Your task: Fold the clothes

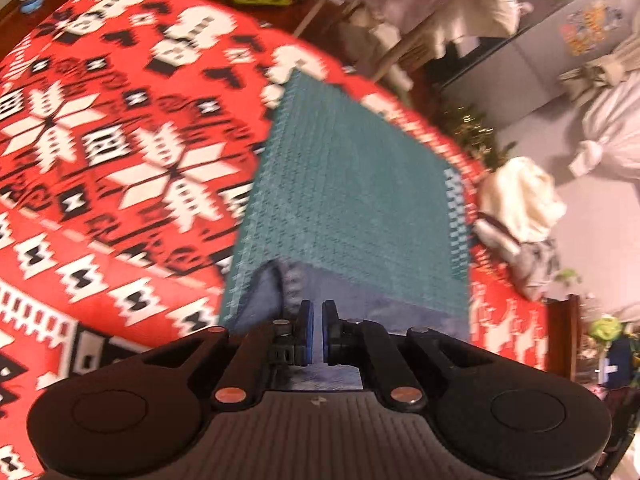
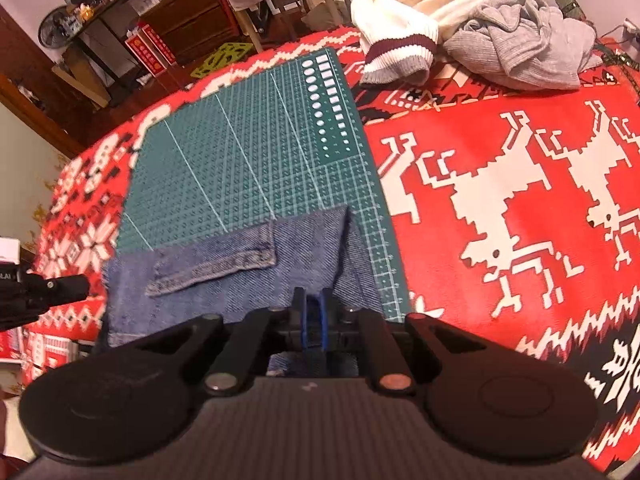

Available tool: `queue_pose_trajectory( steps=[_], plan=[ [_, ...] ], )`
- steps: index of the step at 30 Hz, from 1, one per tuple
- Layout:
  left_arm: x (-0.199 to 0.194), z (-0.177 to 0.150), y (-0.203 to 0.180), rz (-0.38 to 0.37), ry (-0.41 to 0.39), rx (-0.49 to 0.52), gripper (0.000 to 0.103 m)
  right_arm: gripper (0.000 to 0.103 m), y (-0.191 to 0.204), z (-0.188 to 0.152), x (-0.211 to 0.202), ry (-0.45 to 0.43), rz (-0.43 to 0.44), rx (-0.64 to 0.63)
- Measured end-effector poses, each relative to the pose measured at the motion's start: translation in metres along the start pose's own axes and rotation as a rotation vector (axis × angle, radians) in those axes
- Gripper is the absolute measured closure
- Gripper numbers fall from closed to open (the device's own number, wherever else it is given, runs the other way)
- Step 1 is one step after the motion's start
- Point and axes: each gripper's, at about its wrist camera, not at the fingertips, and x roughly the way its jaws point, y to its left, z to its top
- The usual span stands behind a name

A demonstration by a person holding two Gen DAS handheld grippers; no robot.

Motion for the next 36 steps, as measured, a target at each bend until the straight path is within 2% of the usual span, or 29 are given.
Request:
queue_pose_trajectory(
  steps=[4, 8, 12, 14, 19, 24, 31, 32, 36],
  plan=[
    [0.008, 0.005, -0.015, -0.012, -0.023, 0.03, 0.099, 0.094, 0.016, 0.011, -0.004, -0.052, 0.056, -0.011],
    [0.029, 0.01, -0.016, 0.022, 0.007, 0.028, 0.099, 0.094, 0.035, 0.024, 0.009, -0.062, 0.106, -0.035],
    [0.051, 0.01, -0.011, 0.08, 0.041, 0.034, 0.1, 0.094, 0.041, 0.025, 0.033, -0.011, 0.071, -0.06],
    [0.052, 0.01, -0.011, 0.089, 0.036, 0.041, 0.1, 0.103, 0.037, 0.023, 0.042, -0.006, 0.033, -0.068],
    [0.051, 0.006, -0.016, 0.127, 0.024, 0.062, 0.1, 0.103, 0.021, 0.024, 0.043, 0.01, 0.058, -0.021],
    [0.045, 0.008, -0.001, 0.092, 0.034, -0.012, 0.1, 0.103, 0.006, 0.023, 0.036, -0.008, -0.011, 0.003],
    [0.046, 0.007, -0.007, 0.11, 0.038, 0.006, 0.1, 0.103, -0.021, 0.024, 0.029, -0.019, -0.108, 0.072],
    [0.046, 0.007, -0.007, 0.11, 0.04, 0.006, 0.1, 0.103, -0.025, 0.025, 0.028, -0.021, -0.112, 0.09],
    [0.045, 0.009, -0.001, 0.088, 0.048, -0.025, 0.1, 0.103, -0.024, 0.026, 0.008, -0.073, -0.015, 0.103]
  ],
)
